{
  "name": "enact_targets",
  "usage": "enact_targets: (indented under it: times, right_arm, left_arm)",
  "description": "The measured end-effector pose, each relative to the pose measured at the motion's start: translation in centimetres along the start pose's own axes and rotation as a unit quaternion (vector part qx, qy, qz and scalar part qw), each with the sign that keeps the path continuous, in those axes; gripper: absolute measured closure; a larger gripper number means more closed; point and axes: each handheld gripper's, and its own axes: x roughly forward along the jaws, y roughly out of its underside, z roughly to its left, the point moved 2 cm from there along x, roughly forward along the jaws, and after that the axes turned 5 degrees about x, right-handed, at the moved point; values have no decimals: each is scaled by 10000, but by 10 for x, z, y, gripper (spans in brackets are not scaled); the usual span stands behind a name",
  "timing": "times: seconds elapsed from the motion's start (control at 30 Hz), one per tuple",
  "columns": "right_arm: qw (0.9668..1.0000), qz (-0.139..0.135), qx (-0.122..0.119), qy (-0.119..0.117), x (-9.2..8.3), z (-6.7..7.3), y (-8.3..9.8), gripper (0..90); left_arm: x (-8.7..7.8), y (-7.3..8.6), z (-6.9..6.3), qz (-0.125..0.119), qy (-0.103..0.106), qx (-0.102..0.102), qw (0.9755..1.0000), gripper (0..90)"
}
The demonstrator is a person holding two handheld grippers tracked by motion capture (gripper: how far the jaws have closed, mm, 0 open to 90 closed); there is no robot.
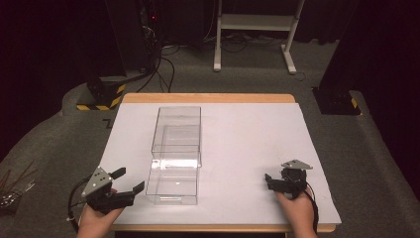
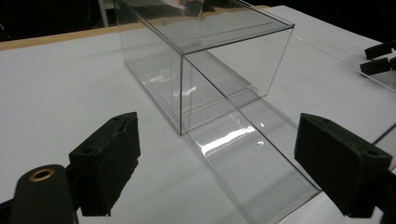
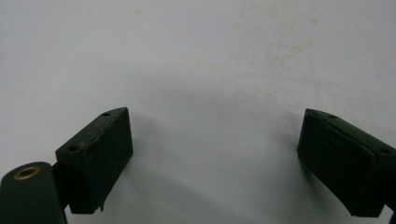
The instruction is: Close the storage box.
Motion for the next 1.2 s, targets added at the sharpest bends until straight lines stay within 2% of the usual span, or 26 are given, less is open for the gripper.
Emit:
enact_targets:
  times: [0.1,0.4,0.67,1.2]
  right_arm:
    - [10000,-1,-1,0,0,0,0,101]
    - [10000,4,5,0,0,0,0,101]
    - [10000,5,4,1,0,0,0,101]
    - [10000,4,3,-2,0,0,0,101]
  left_arm:
    - [1,-1,-6,-41,122,9,9999,147]
    - [3,-1,-15,-77,158,57,9998,143]
    - [5,1,-22,-111,290,28,9995,141]
    - [11,9,-27,2,334,46,9994,135]
